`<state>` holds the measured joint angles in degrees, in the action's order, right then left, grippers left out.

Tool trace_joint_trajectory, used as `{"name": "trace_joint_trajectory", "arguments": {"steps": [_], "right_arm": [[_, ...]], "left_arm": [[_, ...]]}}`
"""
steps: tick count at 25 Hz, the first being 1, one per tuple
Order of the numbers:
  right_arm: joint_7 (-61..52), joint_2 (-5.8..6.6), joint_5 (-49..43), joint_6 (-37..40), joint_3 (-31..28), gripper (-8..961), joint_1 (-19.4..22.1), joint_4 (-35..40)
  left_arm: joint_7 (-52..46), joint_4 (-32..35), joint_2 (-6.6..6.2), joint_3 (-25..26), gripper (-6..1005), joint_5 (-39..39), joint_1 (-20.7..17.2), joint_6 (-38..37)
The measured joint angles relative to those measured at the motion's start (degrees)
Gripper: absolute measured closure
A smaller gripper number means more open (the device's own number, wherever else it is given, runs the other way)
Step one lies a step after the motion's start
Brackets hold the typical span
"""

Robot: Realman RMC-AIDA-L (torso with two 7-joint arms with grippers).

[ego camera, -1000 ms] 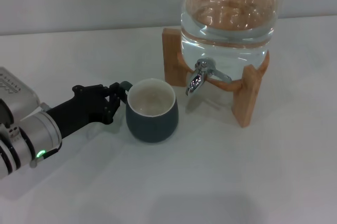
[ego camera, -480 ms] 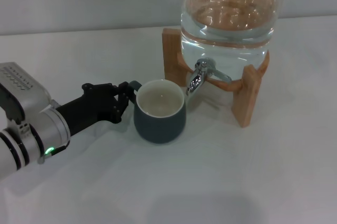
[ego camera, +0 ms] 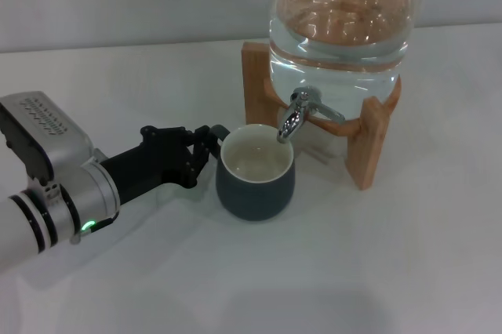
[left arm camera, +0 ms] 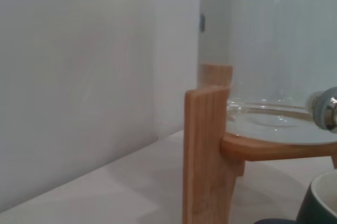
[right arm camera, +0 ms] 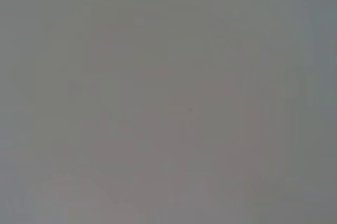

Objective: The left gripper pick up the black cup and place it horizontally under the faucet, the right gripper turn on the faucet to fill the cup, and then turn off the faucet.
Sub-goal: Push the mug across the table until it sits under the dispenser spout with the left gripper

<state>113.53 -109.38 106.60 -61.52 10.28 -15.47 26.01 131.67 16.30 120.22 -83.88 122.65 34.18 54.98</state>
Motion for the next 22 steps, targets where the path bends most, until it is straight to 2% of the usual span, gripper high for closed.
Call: {"name": "trace_joint_trajectory", "arguments": {"steps": [5, 22], "right_arm": [[0.1, 0.03, 0.0, 0.0, 0.0, 109, 0.0, -0.1], [0.1, 0.07, 0.0, -0.3, 0.0, 109, 0.1, -0.1]], "left_arm": [[-0.1, 0.3, -0.08, -1.8, 890, 1.1, 0.1, 0.0], [-0.4, 0.4, -0.13, -2.0, 890, 1.2, 0.1, 0.1]]}}
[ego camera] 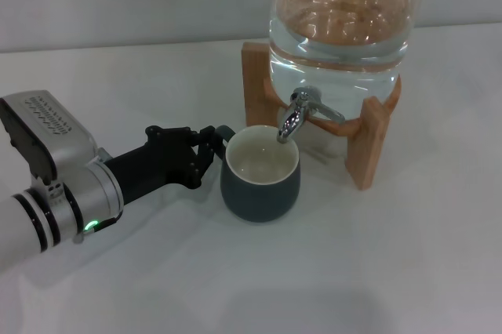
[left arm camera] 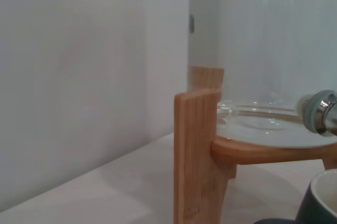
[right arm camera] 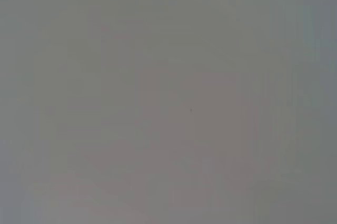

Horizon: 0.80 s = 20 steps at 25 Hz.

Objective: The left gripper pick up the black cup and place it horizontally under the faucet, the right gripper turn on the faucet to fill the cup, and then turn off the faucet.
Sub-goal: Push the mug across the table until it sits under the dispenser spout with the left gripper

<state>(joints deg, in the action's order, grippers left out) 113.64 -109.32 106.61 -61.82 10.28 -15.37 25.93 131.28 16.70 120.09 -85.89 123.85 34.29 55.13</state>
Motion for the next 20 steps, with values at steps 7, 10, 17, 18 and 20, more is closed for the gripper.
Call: {"name": "trace_joint_trajectory", "arguments": {"steps": [7, 10, 17, 18, 20], "right_arm": [[0.0, -0.02, 0.0, -0.1, 0.0, 109, -0.1, 0.0], [0.0, -0.02, 0.0, -0.1, 0.0, 110, -0.2, 0.0], [0.0, -0.1, 0.0, -0.1, 0.0, 110, -0.2, 0.0], [0.0, -0.1, 0.0, -0.1, 0.0, 110, -0.2, 0.0], [0.0, -0.1, 0.0, -0.1, 0.0, 110, -0.2, 0.0]], "left_arm": [[0.3, -0.1, -0.03, -0.1, 890, 1.2, 0.0, -2.5], [0.4, -0.1, -0.03, -0.1, 890, 1.2, 0.1, -3.0], [0.7, -0.3, 0.14, -0.4, 890, 1.2, 0.9, -3.2], [0.7, -0.3, 0.14, -0.5, 890, 1.2, 0.9, -3.2], [0.7, -0.2, 0.19, -1.3, 890, 1.4, 0.9, -3.2]]}}
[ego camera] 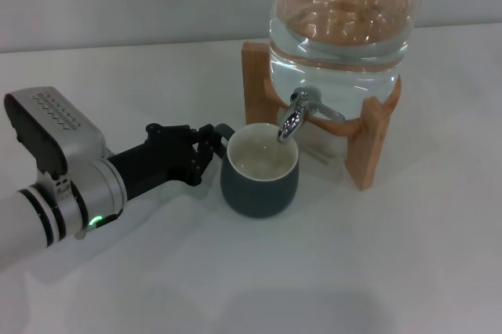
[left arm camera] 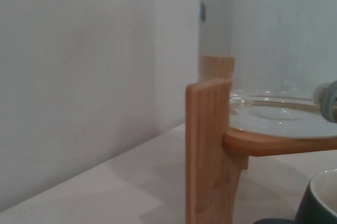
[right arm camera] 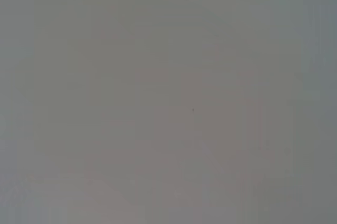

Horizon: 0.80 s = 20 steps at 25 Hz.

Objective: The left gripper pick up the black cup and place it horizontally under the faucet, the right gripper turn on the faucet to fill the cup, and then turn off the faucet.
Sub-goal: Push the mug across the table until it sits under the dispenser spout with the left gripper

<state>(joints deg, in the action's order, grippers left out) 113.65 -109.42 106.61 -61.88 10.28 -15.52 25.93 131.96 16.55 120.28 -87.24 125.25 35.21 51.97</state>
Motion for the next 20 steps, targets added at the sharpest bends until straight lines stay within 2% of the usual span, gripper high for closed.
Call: {"name": "trace_joint_trajectory", "arguments": {"steps": [13, 20], "right_arm": [[0.0, 0.0, 0.0, 0.0, 0.0, 110, 0.2, 0.0], [0.0, 0.0, 0.0, 0.0, 0.0, 110, 0.4, 0.0]], "left_arm": [[0.1, 0.2, -0.01, -4.6, 891, 3.2, 0.3, 0.3], [0.0, 0.2, -0.12, -5.0, 891, 3.6, 0.0, 0.6]]}}
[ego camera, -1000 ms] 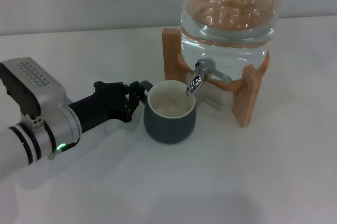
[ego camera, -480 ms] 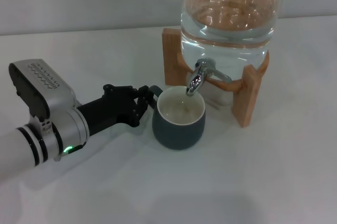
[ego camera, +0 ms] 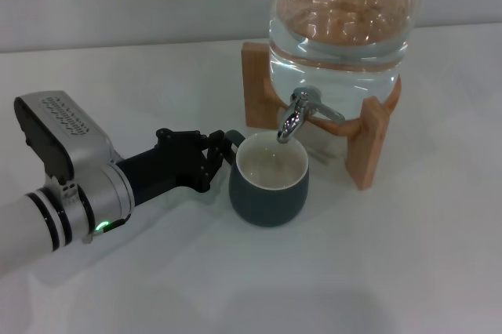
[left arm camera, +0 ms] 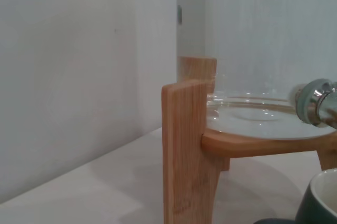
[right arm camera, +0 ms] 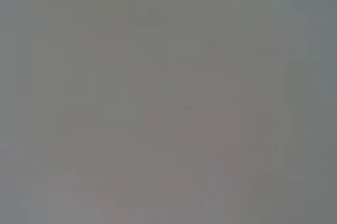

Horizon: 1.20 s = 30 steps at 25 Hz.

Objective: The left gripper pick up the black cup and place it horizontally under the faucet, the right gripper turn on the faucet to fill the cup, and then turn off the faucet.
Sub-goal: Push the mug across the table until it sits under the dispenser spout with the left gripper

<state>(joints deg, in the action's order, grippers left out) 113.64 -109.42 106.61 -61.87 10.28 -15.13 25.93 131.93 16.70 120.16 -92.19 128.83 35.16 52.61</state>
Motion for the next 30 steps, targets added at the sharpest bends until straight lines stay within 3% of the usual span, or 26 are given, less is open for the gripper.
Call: {"name": "trace_joint_trajectory", "arguments": {"steps": [30], "right_arm": [[0.0, 0.0, 0.0, 0.2, 0.0, 110, -0.4, 0.0]], "left_arm": [[0.4, 0.1, -0.03, 0.3, 891, 0.4, 2.3, -3.0]]}}
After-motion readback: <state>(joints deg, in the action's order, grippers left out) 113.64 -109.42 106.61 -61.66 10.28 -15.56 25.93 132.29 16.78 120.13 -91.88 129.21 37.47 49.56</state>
